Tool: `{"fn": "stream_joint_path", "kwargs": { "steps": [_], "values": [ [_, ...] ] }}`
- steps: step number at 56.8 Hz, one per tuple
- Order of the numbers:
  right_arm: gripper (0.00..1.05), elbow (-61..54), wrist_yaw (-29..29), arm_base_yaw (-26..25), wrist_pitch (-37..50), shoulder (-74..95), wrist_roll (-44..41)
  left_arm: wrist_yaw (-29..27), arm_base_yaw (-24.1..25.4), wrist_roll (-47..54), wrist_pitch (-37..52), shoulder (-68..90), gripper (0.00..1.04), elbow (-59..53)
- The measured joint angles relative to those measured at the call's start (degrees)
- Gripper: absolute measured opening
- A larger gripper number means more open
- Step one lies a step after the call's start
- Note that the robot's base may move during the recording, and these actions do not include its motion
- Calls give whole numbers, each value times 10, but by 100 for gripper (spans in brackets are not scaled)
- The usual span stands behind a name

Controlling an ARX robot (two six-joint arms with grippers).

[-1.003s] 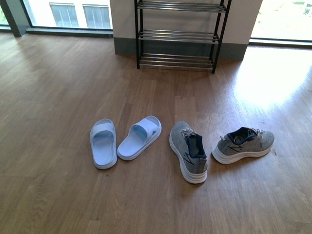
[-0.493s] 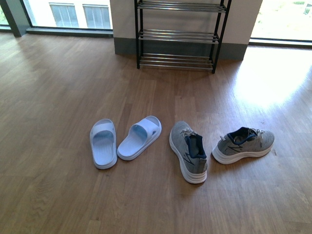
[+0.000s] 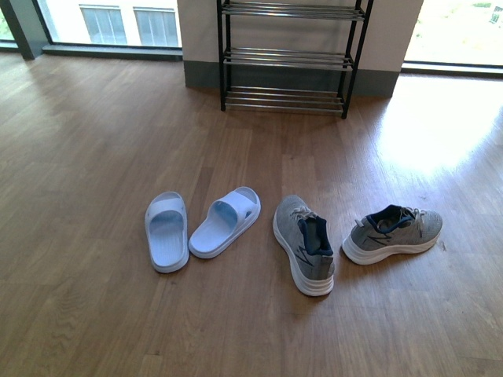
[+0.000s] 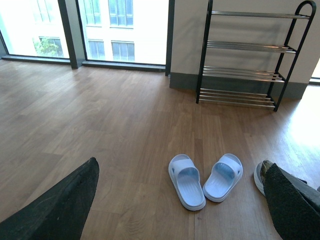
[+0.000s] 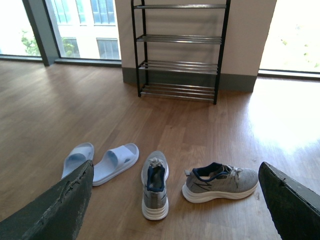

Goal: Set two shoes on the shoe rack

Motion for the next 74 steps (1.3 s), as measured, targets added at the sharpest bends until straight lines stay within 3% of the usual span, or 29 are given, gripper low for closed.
{"fn": "stream_joint_path", "kwargs": {
  "steps": [74],
  "values": [
    [96, 0, 1, 0, 0, 1, 0, 1, 0, 0, 0, 0, 95, 0]
  ]
}}
